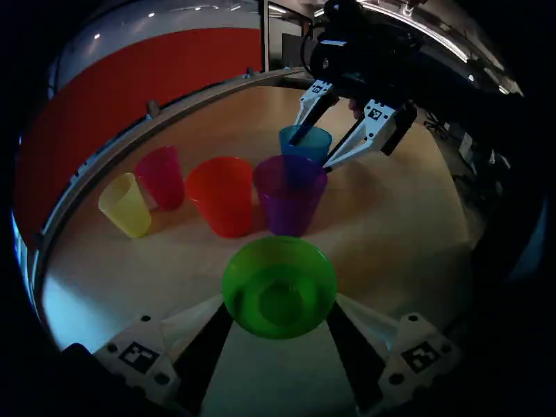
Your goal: Pour water
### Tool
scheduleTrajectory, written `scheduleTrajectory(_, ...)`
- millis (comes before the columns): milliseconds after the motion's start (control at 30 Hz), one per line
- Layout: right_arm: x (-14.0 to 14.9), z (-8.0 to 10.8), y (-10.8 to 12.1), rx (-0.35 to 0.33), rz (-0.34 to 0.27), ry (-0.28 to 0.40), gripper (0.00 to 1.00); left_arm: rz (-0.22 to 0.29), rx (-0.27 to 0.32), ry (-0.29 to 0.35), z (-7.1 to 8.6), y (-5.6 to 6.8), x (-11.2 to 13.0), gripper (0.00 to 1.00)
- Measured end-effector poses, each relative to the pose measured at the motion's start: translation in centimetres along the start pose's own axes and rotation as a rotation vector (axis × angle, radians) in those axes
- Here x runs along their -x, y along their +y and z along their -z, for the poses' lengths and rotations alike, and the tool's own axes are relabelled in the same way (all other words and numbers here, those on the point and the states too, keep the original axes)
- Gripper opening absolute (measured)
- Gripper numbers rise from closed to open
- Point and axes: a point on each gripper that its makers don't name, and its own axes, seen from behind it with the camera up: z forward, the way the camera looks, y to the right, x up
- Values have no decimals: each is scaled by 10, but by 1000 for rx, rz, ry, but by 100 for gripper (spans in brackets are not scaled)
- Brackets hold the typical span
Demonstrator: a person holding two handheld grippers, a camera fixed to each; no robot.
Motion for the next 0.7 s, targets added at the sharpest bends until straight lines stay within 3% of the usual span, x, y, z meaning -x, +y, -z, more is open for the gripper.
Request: scheduleTrajectory(700,9,7,-1,12,-5,-5,97,-3,-22,-36,7,-2,15,87)
